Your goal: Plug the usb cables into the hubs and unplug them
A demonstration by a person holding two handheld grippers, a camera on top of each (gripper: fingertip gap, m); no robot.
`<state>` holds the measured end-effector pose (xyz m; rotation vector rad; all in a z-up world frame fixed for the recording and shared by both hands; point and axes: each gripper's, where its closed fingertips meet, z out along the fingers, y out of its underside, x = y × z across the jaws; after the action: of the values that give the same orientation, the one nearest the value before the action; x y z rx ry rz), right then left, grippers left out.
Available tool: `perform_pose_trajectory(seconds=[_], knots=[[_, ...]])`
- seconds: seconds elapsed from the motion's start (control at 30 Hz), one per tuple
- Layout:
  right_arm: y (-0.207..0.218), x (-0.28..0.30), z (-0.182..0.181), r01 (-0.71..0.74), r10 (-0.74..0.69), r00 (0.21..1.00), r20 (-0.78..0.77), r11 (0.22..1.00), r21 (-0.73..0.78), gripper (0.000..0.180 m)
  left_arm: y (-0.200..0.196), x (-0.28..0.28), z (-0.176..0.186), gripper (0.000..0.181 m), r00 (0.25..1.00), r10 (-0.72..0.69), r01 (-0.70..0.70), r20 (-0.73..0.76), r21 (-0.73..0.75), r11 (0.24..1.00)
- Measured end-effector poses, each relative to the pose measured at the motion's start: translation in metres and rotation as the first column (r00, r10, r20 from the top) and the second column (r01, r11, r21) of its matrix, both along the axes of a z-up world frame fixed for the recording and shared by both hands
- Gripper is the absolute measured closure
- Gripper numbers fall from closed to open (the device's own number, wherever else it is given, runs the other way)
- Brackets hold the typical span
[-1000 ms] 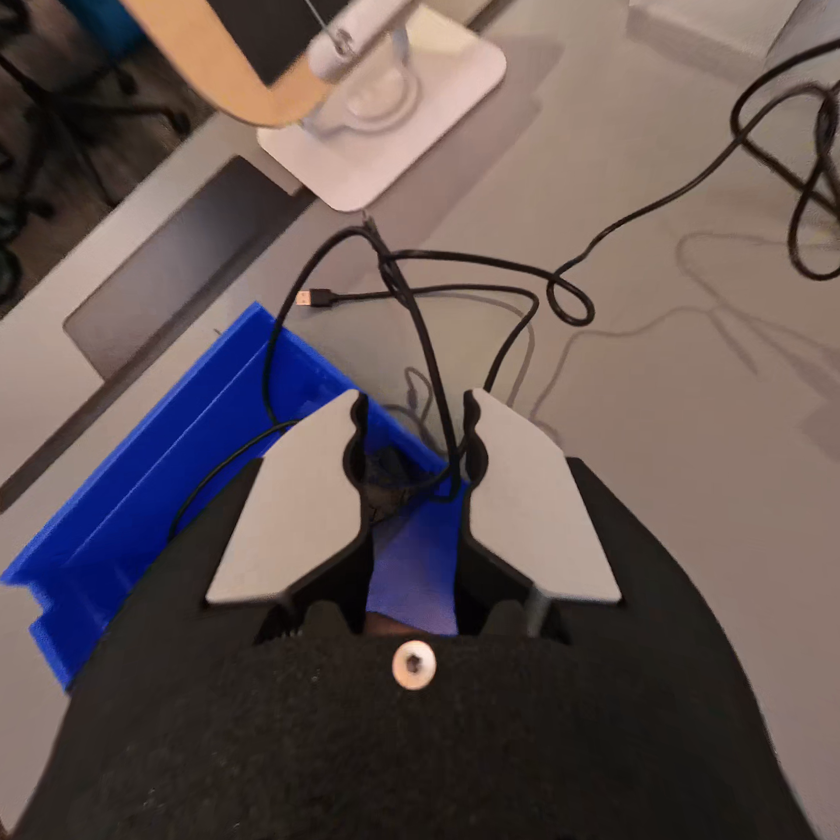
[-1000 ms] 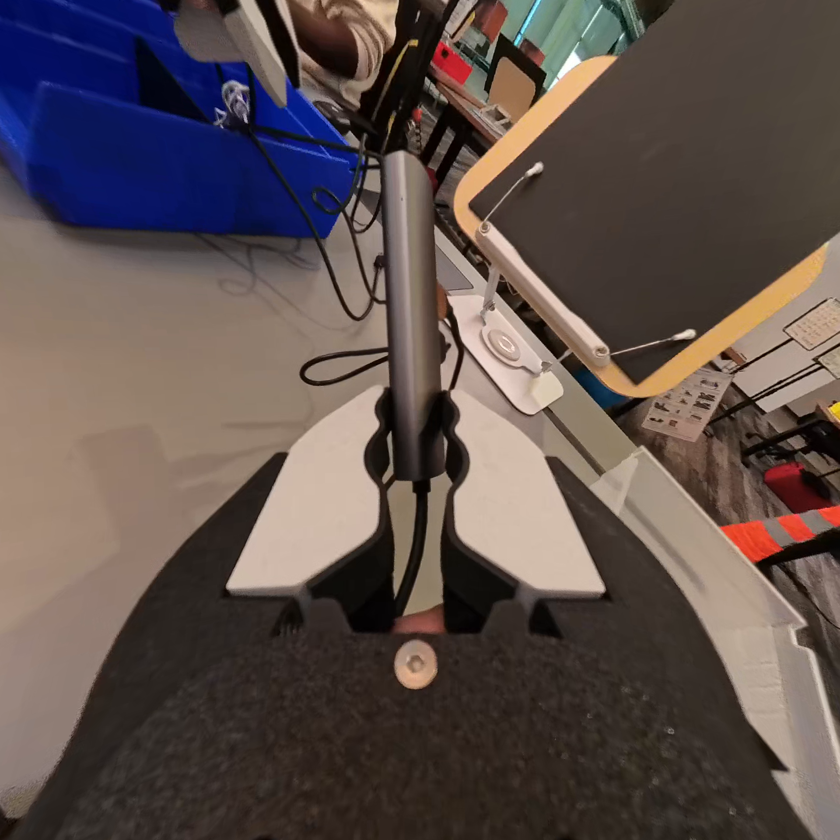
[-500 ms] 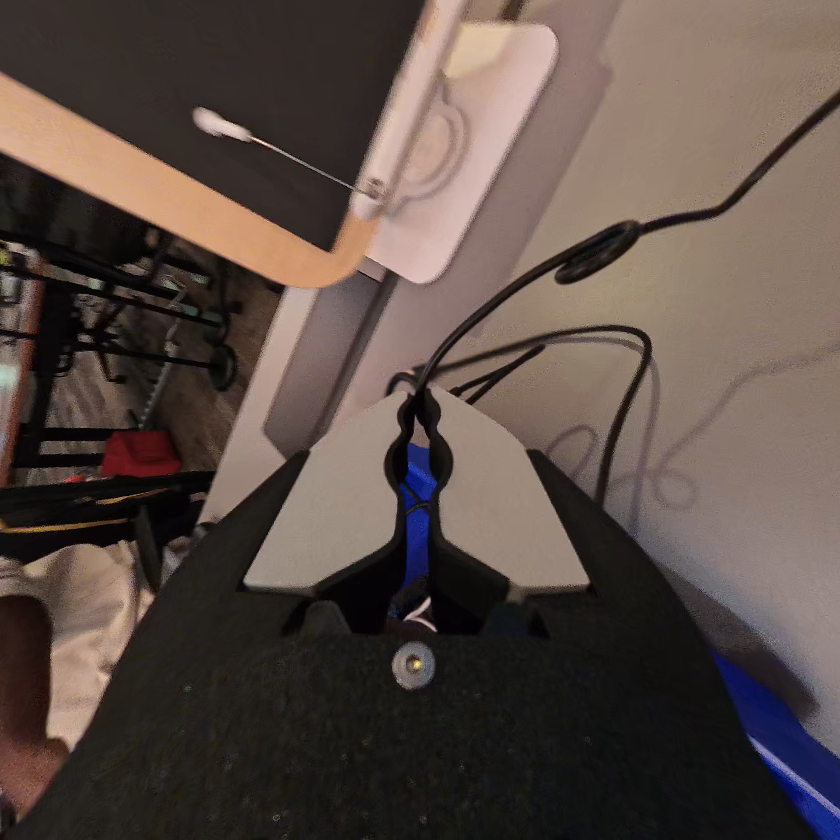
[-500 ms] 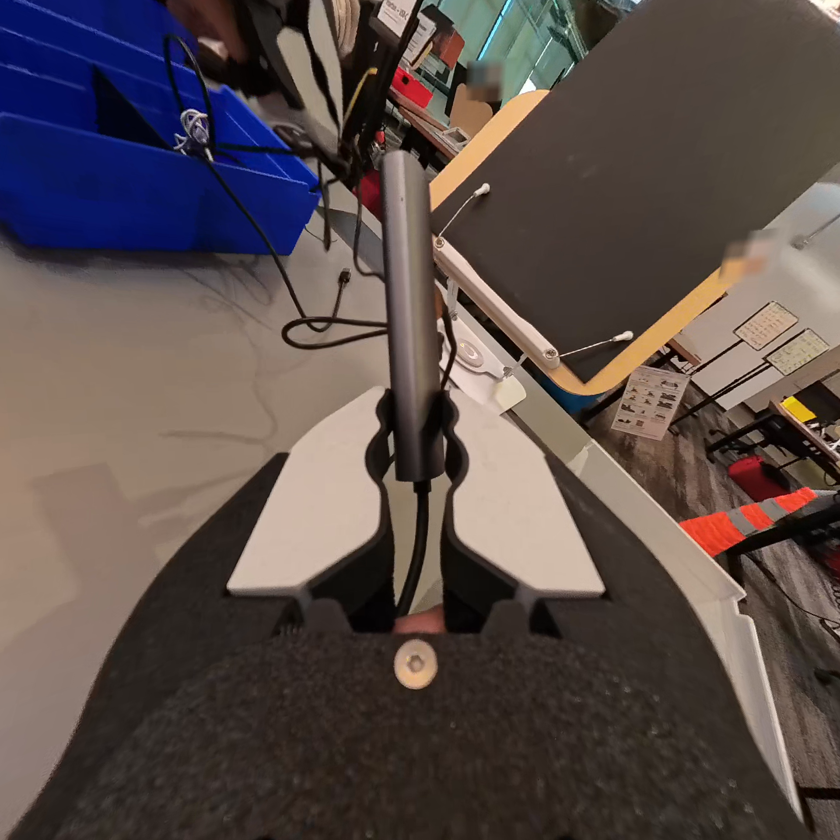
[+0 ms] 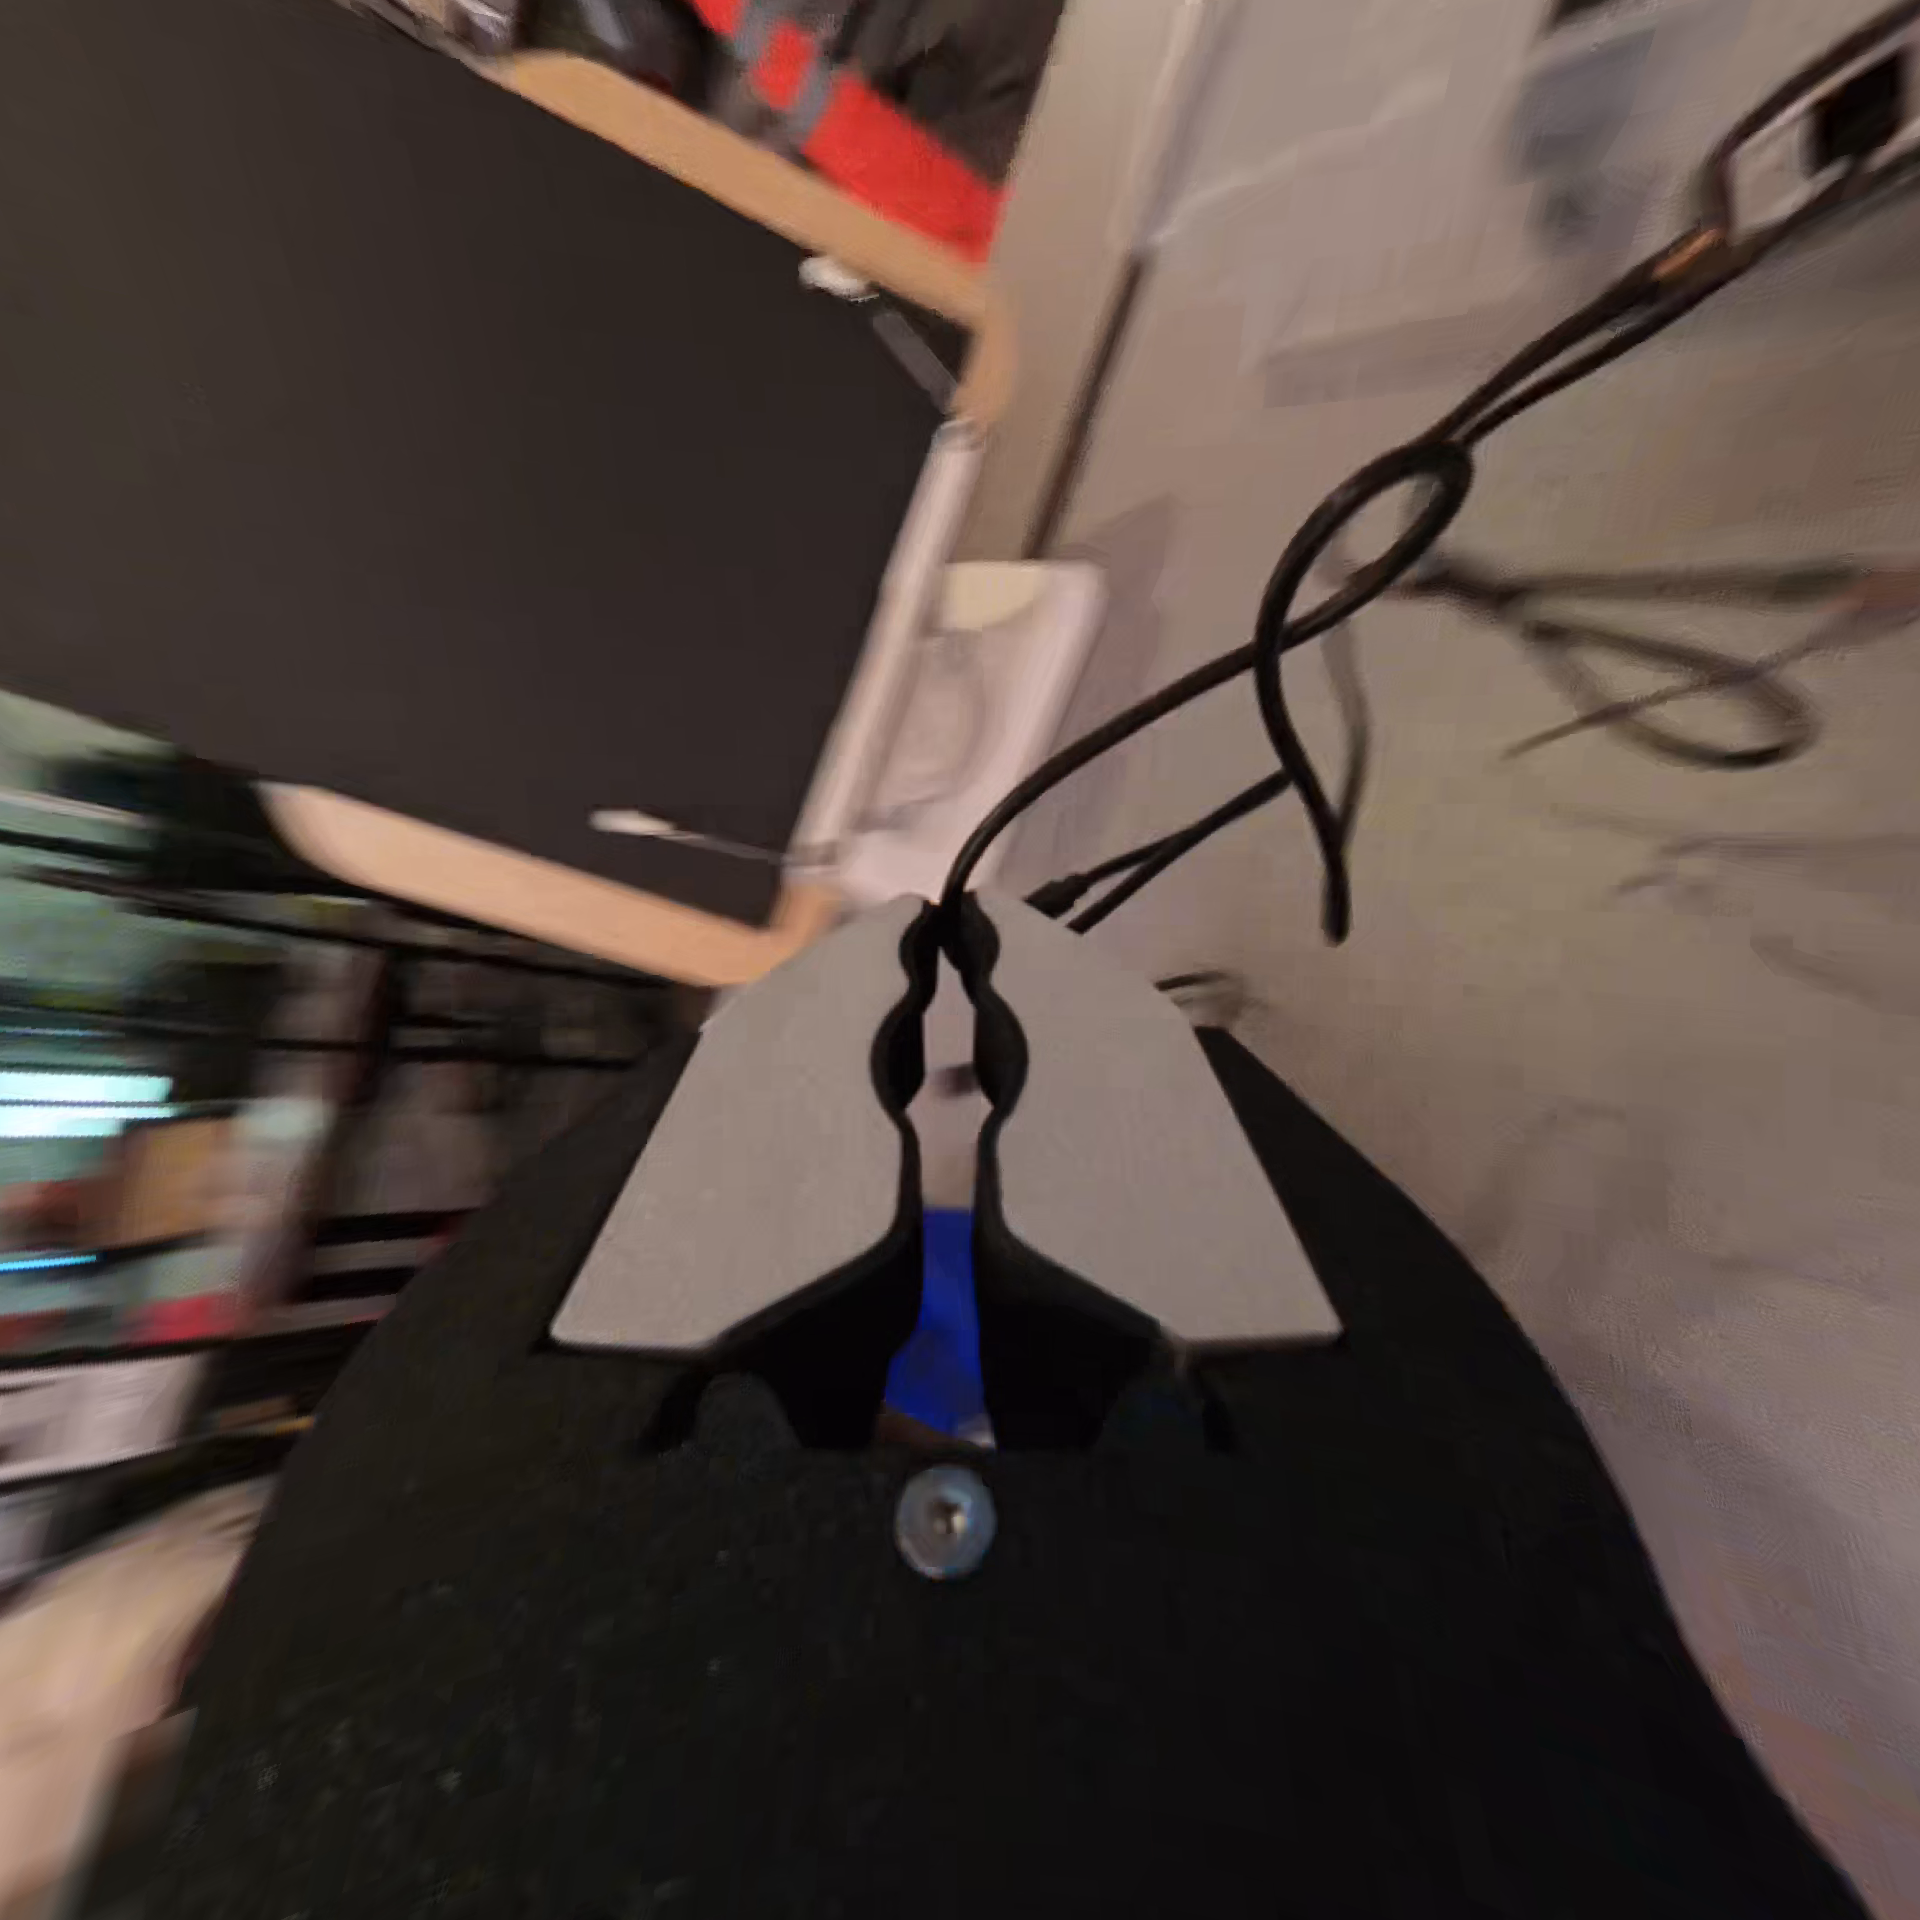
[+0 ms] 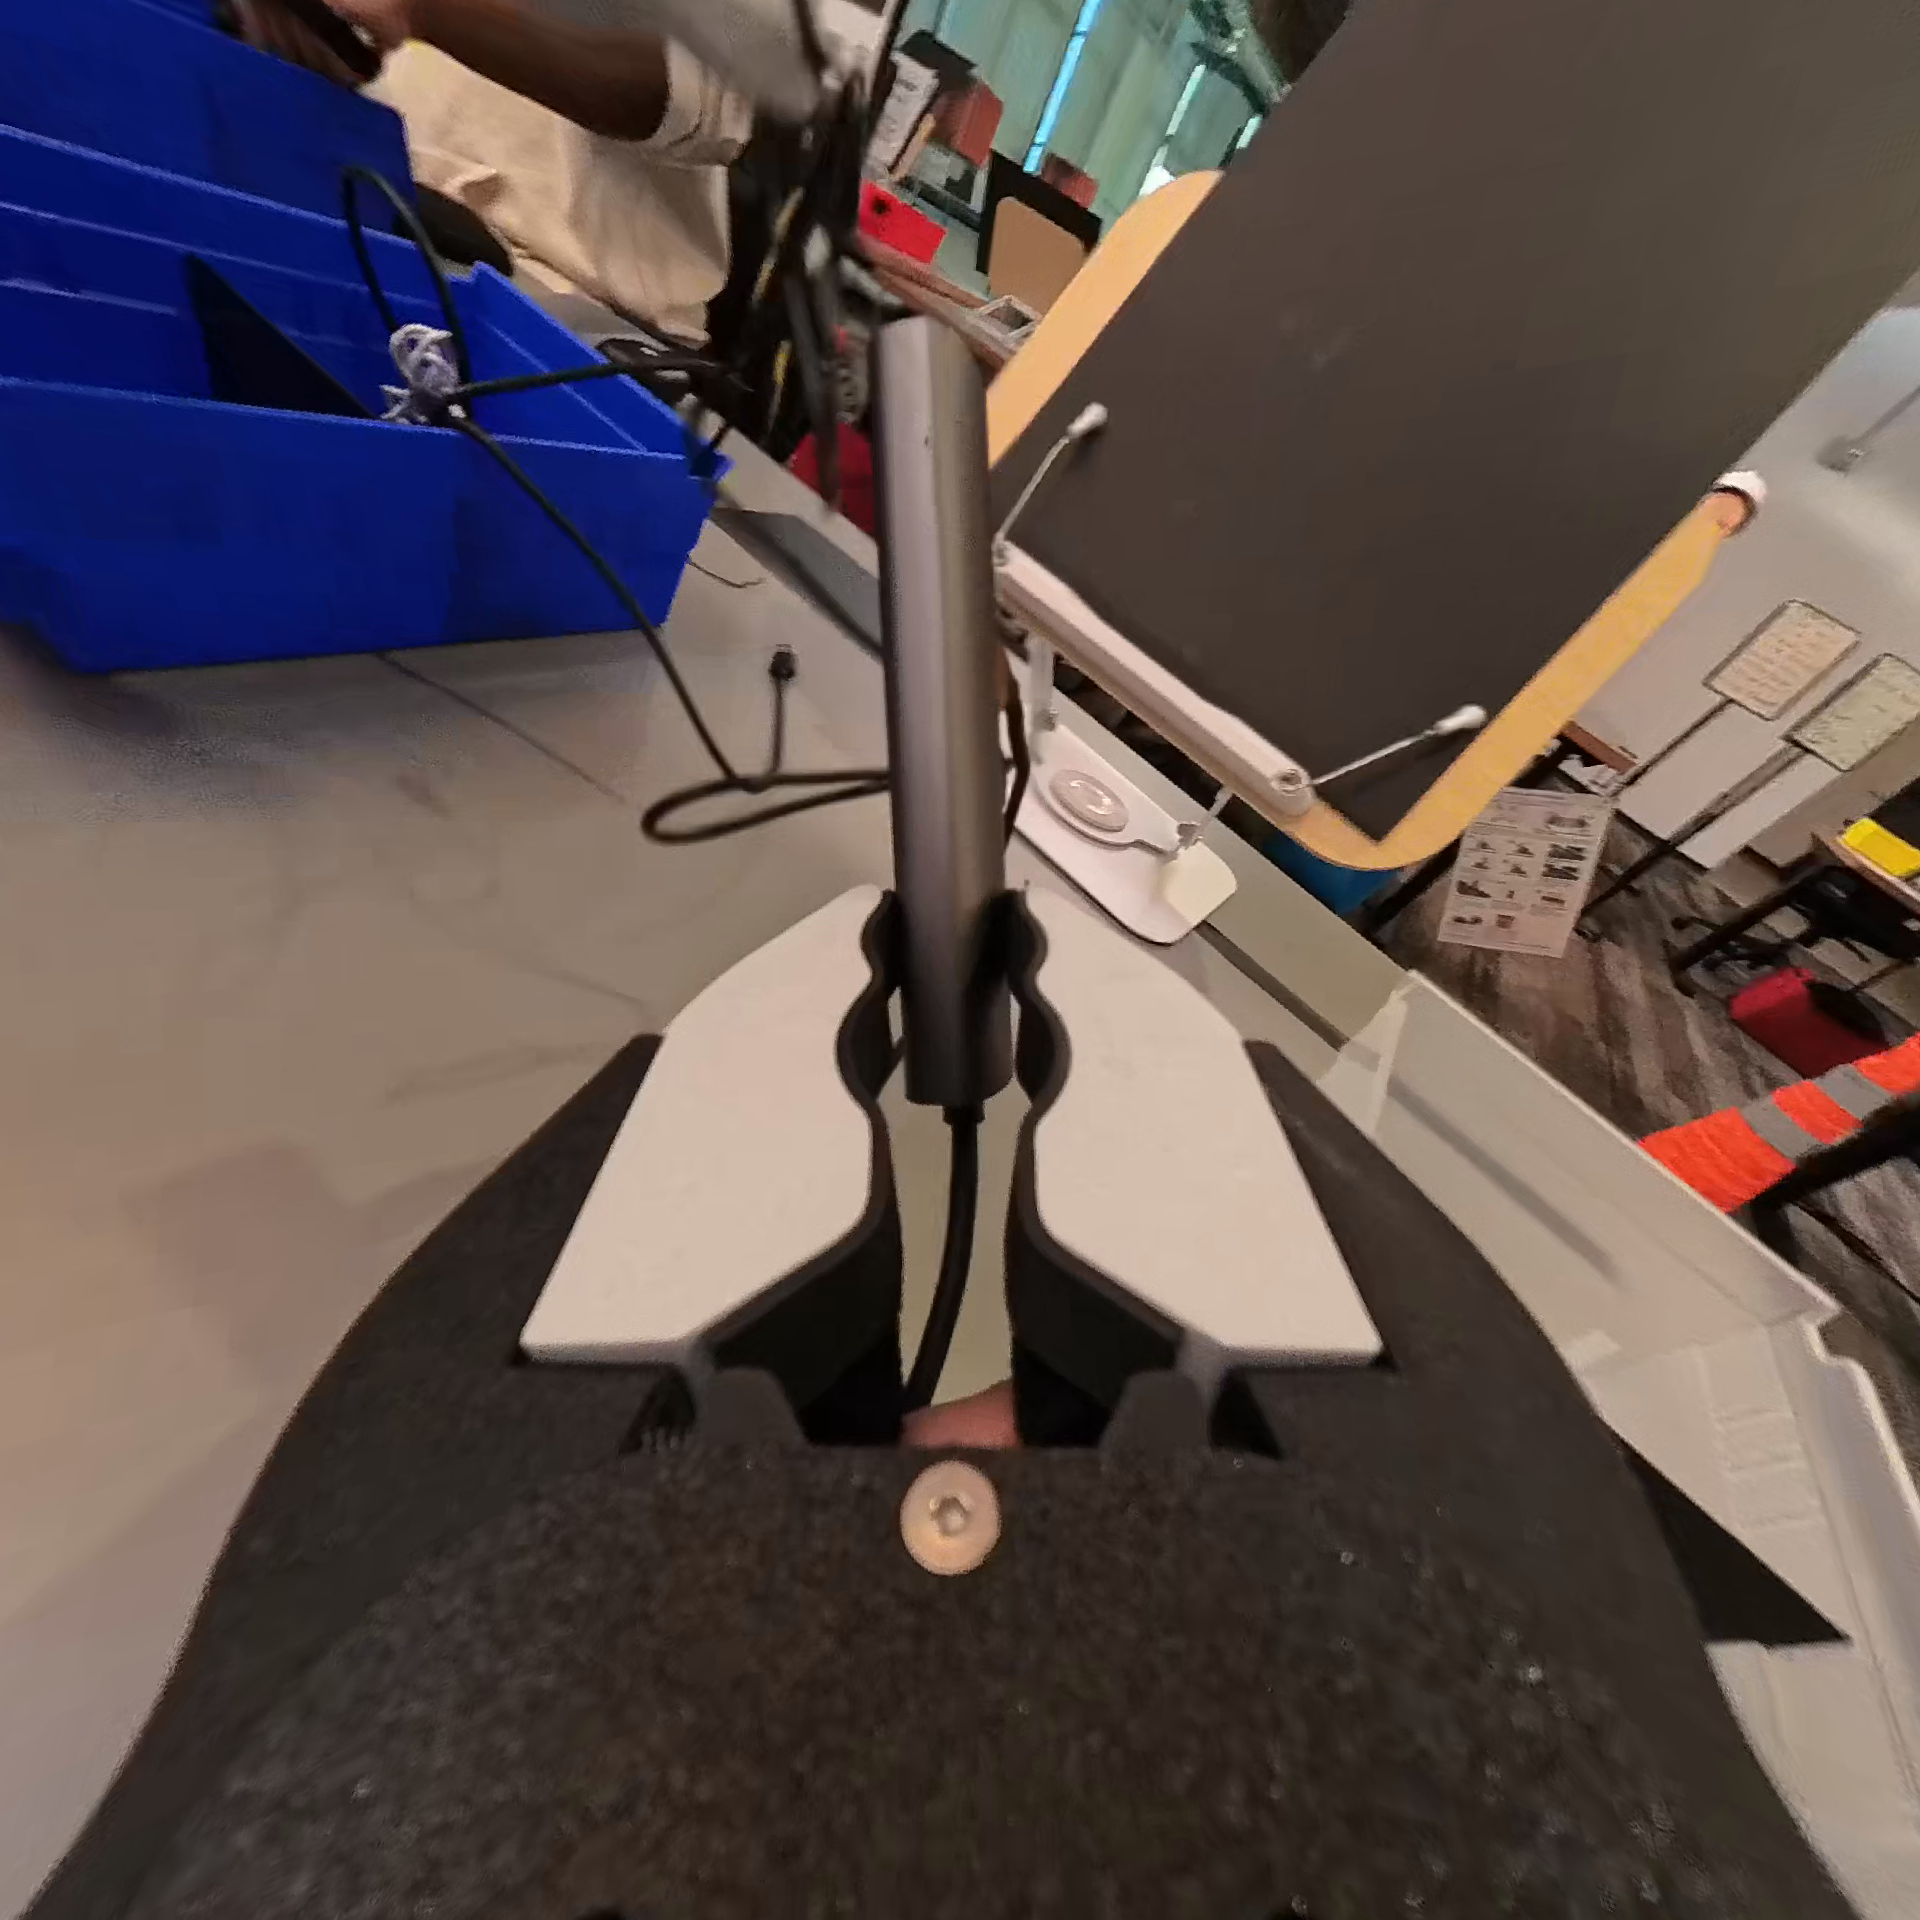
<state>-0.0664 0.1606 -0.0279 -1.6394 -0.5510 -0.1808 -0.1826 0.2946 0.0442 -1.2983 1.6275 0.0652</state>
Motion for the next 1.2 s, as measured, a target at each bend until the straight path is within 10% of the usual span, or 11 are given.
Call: perform_pose_trajectory(seconds=[0.13, 0.2, 0.3, 0.4, 0.53, 0.87, 0.97, 1.07, 1.2], knots=[[0.002, 0.018, -0.001, 0.089, -0.089, 0.996, 0.010, 0.995, 0.045, 0.162, -0.042, 0.024, -0.081, 0.174, 0.994, 0.108, -0.096, -0.007, -0.511, 0.854], [0.002, 0.024, -0.002, 0.129, -0.133, 0.989, 0.063, 0.989, 0.077, 0.162, -0.048, 0.025, -0.103, 0.138, 0.983, 0.181, -0.160, -0.024, -0.589, 0.792], [0.001, 0.026, -0.005, 0.167, -0.189, 0.964, 0.187, 0.978, 0.127, 0.162, -0.061, 0.021, -0.090, 0.135, 0.952, 0.281, -0.127, 0.119, -0.682, 0.720], [0.000, 0.022, -0.006, 0.175, -0.238, 0.909, 0.342, 0.963, 0.206, 0.162, -0.104, 0.022, -0.061, 0.134, 0.892, 0.298, 0.173, 0.340, -0.866, 0.469], [-0.008, -0.007, -0.005, 0.055, -0.275, 0.774, 0.570, 0.927, 0.372, 0.162, -0.143, 0.026, -0.059, 0.123, 0.870, 0.280, 0.388, 0.407, -0.913, 0.123], [-0.017, -0.052, -0.016, -0.125, -0.308, 0.592, 0.745, 0.878, 0.462, 0.162, -0.164, 0.035, -0.089, 0.163, 0.896, 0.279, 0.388, 0.345, -0.915, -0.114], [-0.012, -0.051, -0.025, -0.121, -0.264, 0.616, 0.742, 0.899, 0.421, 0.159, -0.160, 0.036, -0.096, 0.163, 0.886, 0.246, 0.392, 0.393, -0.918, 0.054], [-0.015, -0.059, -0.043, -0.153, -0.010, 0.781, 0.624, 0.966, 0.206, 0.154, -0.133, 0.034, -0.109, 0.163, 0.886, 0.204, 0.315, 0.416, -0.863, 0.394], [-0.034, -0.079, -0.062, -0.336, 0.355, 0.934, 0.037, 0.908, -0.251, 0.138, -0.097, 0.026, -0.121, 0.163, 0.939, 0.003, 0.154, 0.343, -0.430, 0.890]])
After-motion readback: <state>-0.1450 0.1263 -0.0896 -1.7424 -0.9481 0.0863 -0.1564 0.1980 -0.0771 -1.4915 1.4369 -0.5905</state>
